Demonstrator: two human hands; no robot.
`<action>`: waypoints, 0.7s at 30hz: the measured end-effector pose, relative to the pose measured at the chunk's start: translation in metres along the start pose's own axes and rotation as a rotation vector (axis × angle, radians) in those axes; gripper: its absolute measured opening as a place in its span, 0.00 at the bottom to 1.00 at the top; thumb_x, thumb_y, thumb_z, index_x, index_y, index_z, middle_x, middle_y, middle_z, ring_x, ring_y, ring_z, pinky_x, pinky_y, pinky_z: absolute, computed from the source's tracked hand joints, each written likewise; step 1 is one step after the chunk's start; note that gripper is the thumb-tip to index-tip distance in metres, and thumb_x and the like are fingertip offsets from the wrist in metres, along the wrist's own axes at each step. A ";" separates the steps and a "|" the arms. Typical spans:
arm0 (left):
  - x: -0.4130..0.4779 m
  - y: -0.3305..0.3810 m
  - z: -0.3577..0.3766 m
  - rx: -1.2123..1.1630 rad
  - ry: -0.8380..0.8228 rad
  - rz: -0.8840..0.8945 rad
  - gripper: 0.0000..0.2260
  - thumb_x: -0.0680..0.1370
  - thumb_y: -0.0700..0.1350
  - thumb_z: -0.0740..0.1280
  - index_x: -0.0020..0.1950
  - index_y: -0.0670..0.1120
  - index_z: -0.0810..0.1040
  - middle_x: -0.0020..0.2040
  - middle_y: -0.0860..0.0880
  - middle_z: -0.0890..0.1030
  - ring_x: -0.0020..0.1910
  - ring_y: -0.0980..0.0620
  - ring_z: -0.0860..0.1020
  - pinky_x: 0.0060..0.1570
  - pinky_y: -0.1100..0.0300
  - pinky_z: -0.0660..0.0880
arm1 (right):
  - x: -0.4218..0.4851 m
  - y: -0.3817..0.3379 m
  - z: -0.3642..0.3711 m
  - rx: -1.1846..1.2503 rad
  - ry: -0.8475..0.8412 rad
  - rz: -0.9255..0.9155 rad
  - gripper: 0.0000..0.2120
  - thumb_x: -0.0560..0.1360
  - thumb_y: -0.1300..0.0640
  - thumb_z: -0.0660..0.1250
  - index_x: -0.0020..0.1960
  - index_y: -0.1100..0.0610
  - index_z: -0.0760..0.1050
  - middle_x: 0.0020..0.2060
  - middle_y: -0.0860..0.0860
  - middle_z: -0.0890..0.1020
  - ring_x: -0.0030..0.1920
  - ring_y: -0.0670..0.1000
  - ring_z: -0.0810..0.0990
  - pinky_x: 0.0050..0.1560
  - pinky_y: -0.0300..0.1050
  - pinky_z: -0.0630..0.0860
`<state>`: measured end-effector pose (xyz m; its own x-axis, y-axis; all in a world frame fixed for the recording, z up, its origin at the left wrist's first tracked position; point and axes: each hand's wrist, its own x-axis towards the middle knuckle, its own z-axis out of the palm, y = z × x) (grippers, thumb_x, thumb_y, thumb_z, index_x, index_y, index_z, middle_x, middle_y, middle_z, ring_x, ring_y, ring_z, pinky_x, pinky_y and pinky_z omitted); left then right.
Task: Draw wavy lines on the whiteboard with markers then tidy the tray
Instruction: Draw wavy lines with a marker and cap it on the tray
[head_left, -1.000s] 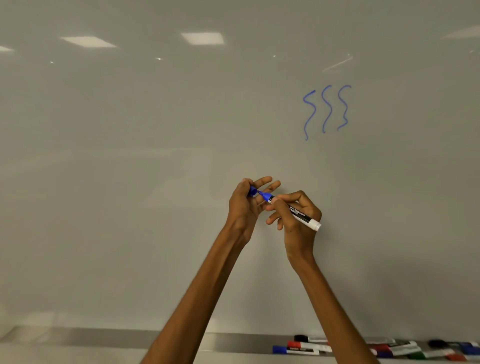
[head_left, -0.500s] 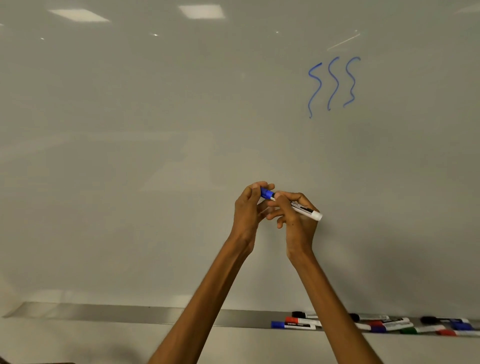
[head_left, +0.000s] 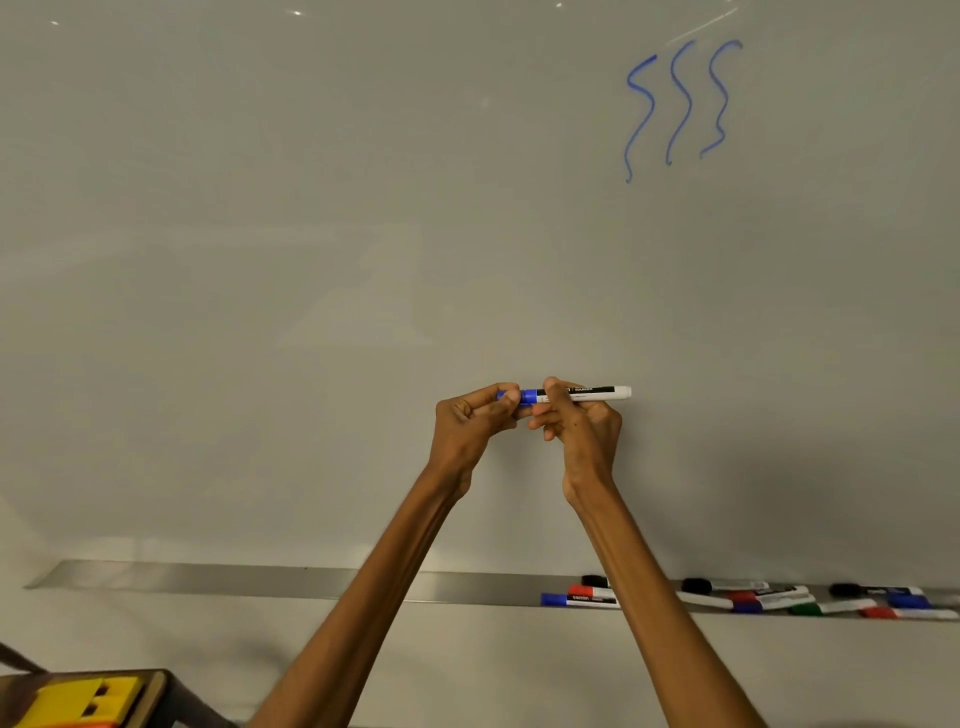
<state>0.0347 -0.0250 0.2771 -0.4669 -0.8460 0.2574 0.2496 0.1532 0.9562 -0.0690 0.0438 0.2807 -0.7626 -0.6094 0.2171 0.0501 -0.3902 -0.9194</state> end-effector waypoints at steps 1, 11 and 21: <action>-0.001 -0.003 -0.001 0.000 0.009 -0.001 0.09 0.78 0.41 0.68 0.56 0.39 0.82 0.47 0.42 0.85 0.46 0.50 0.84 0.48 0.61 0.80 | -0.001 0.004 0.001 -0.008 0.009 0.007 0.07 0.76 0.56 0.69 0.41 0.57 0.80 0.26 0.52 0.82 0.26 0.50 0.80 0.28 0.38 0.73; -0.018 -0.024 -0.028 0.084 -0.019 -0.017 0.09 0.76 0.40 0.70 0.55 0.40 0.83 0.46 0.44 0.86 0.48 0.48 0.84 0.50 0.60 0.80 | -0.012 0.030 0.004 -0.059 -0.012 0.145 0.10 0.76 0.54 0.70 0.38 0.57 0.81 0.26 0.51 0.82 0.26 0.49 0.81 0.29 0.37 0.76; -0.028 -0.066 -0.133 0.458 -0.118 -0.160 0.10 0.71 0.38 0.76 0.52 0.41 0.85 0.42 0.45 0.86 0.43 0.54 0.83 0.47 0.66 0.77 | -0.026 0.093 -0.013 -0.184 -0.319 0.455 0.09 0.75 0.50 0.69 0.49 0.55 0.82 0.43 0.54 0.86 0.37 0.51 0.85 0.32 0.40 0.76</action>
<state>0.1443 -0.0791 0.1880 -0.5681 -0.8179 0.0911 -0.2189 0.2569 0.9413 -0.0528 0.0324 0.1851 -0.4575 -0.8762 -0.1514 0.1931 0.0683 -0.9788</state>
